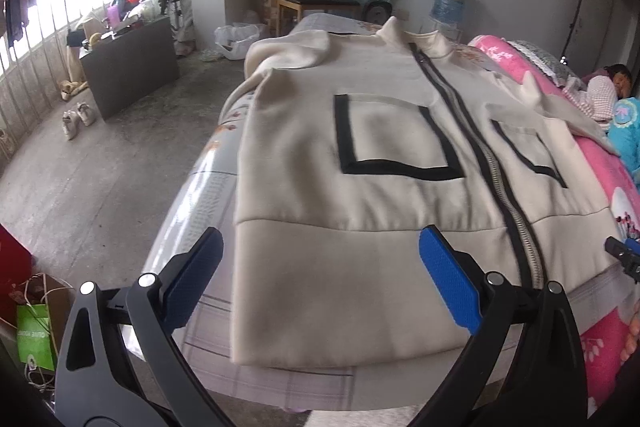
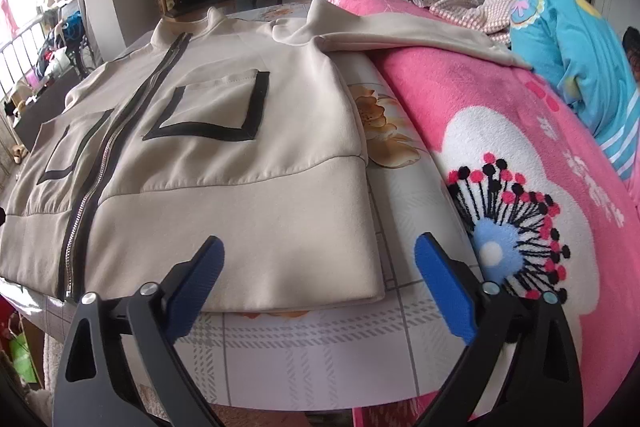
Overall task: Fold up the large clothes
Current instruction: 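Close both grippers on the jacket hem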
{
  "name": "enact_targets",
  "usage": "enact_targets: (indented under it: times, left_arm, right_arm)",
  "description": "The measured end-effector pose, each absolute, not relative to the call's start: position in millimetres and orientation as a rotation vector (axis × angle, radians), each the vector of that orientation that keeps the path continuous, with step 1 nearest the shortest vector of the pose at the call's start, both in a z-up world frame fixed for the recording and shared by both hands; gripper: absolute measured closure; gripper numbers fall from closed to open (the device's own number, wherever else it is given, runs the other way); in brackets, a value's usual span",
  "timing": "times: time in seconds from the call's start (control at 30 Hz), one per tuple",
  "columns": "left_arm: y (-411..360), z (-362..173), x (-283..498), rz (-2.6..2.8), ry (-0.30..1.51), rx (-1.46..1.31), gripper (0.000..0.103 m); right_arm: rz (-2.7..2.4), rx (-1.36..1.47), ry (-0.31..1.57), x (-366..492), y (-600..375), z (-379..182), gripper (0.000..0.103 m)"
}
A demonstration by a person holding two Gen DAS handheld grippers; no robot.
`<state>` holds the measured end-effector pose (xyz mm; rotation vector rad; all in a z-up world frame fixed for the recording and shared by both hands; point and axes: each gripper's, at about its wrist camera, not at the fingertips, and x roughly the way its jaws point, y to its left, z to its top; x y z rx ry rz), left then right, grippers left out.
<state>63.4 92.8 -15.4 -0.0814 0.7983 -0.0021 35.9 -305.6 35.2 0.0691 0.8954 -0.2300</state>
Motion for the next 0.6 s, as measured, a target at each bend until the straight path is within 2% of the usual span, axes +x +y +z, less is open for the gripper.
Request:
enact_targets:
  times: [0.1, 0.13, 0.23, 0.3, 0.43, 0.6]
  left_arm:
    - [105.1, -20.2, 67.4, 0.034, 0.813, -0.080, 0.016]
    - [109.0, -23.0, 68.9, 0.039, 0.826, -0.085, 0.026]
    - [119.1, -33.7, 76.1, 0.060, 0.880, -0.126, 0.042]
    - [124.4, -39.1, 77.9, 0.065, 0.894, -0.153, 0.046]
    - [123.5, -41.0, 78.4, 0.060, 0.894, -0.140, 0.057]
    - [119.7, -41.5, 78.7, 0.058, 0.896, -0.142, 0.067]
  right_arm:
    - [-0.235, 0.082, 0.893, 38.5, -313.9, 32.3, 0.019]
    - [-0.236, 0.078, 0.888, 39.3, -315.4, 31.4, 0.023]
    - [-0.240, 0.038, 0.876, 43.5, -315.8, 31.0, 0.034]
    - [-0.228, 0.032, 0.873, 47.2, -316.3, 30.7, 0.040]
    - [-0.196, 0.012, 0.894, 48.4, -312.2, 30.6, 0.061]
    - [-0.210, -0.001, 0.910, 49.0, -310.1, 27.2, 0.070]
